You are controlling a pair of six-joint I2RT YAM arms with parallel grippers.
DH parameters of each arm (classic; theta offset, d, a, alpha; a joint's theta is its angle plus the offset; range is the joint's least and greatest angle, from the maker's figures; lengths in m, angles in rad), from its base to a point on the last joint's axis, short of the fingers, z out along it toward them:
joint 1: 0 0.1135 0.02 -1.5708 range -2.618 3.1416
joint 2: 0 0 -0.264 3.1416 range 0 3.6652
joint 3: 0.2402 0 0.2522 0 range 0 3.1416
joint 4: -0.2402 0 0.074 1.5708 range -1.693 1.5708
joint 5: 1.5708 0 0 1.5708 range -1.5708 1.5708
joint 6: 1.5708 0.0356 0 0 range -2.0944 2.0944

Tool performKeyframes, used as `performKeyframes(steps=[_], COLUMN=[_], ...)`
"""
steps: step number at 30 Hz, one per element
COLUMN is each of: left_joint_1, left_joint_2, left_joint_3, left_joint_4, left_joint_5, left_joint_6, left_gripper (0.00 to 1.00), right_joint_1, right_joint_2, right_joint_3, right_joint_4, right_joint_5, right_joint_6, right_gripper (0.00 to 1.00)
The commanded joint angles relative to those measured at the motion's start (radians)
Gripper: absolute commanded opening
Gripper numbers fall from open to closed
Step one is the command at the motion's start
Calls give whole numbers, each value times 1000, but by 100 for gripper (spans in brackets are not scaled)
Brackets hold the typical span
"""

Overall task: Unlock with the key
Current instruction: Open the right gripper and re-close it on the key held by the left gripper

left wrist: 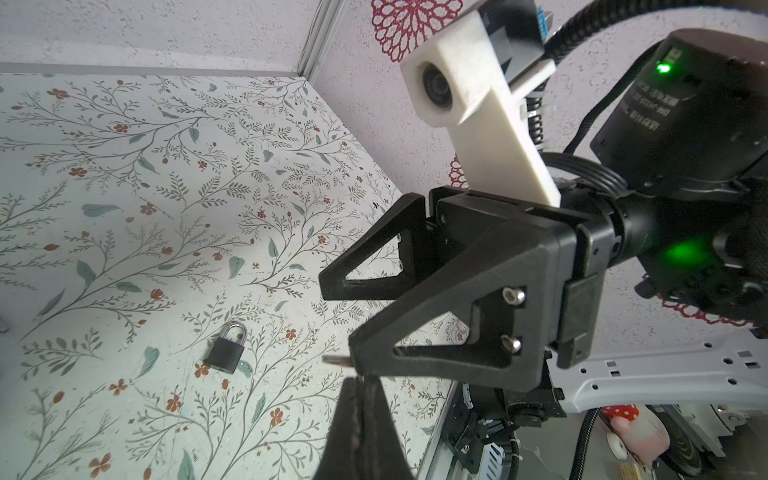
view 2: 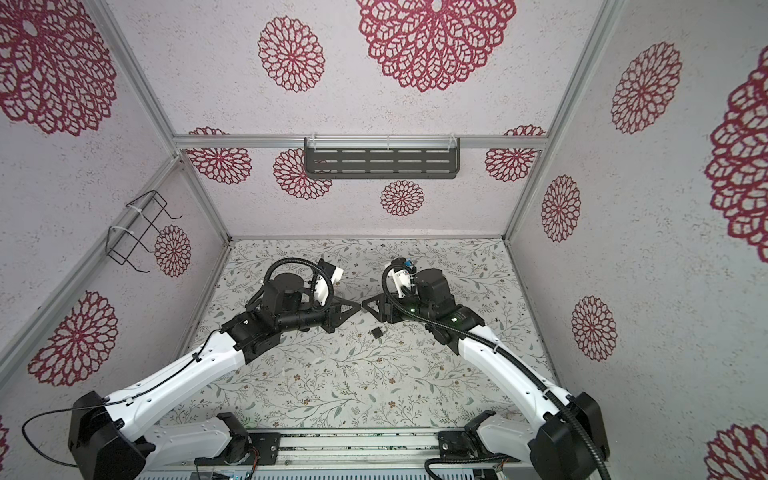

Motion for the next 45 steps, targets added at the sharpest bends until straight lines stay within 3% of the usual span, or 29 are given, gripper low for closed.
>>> performKeyframes(steps=[1,4,8,15,23,30,42,45], left_joint_1=[6,8,12,43,45,46,46,45], left_joint_2=[-9,-14,-11,35,85,98,102,103], left_joint_3=[28,29,34,73,121,134,147,150], left_joint_4=[19,10,10,13,8,13,25,30], left_joint_5=[16,27,57,159,252,256,260,264], left_joint_6=[37,58,89,139,163,159,146,145], left_gripper=[0,0,0,0,0,0,0,0], right_joint_1=[-7,-20,-39,-92,-133,-138,-140,-143], right_joint_2=[-9,-23,-66,-151,-142,-102,-96,-98], right_joint_3=[44,51,33,-52,-111,-148,-188,-194], right_joint_4=[-103,-149,-144,61,270,441,466,466], right_joint_5=[124,155,109,-218,-406,-500,-519,-518], right_joint_6=[-44,-46,-57,-38,33,120,137,135], right_gripper=[57,57,57,57,55,47,35,27])
